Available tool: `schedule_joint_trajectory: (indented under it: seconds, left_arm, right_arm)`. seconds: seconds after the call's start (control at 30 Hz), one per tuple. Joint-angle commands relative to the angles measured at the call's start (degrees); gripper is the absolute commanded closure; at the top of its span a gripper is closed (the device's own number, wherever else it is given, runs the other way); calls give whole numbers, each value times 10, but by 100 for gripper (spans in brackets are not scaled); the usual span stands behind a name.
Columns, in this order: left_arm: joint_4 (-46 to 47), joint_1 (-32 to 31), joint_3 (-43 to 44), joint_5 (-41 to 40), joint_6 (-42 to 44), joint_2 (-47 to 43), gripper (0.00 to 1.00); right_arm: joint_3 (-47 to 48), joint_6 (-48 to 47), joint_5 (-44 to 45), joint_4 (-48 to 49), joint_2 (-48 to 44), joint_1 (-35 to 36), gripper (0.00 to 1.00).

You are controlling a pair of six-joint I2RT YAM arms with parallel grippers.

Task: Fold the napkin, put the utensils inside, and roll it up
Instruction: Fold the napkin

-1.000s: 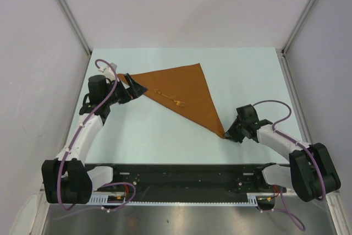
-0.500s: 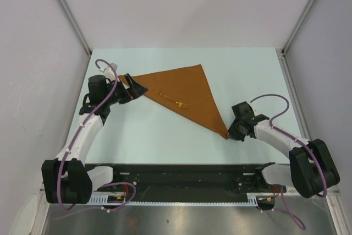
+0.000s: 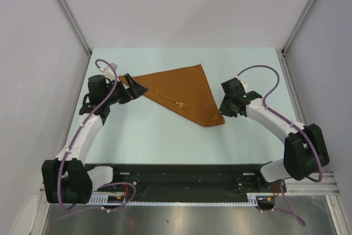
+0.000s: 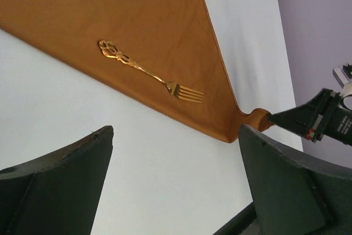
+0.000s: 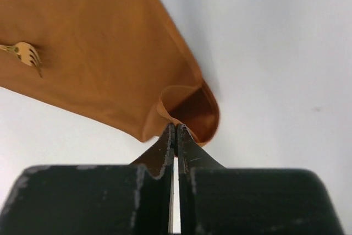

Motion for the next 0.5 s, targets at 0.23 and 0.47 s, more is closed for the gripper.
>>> schedule_joint_trajectory:
  seconds: [0.23,0.47]
  left_arm:
    - [26,21,-1,14,-8,-3,0]
    - [26,21,-2,14,-8,-3,0]
  right_arm:
    - [214,-55,-28,80,189,62,100]
    - [337,-57,-73,118,302,91,100]
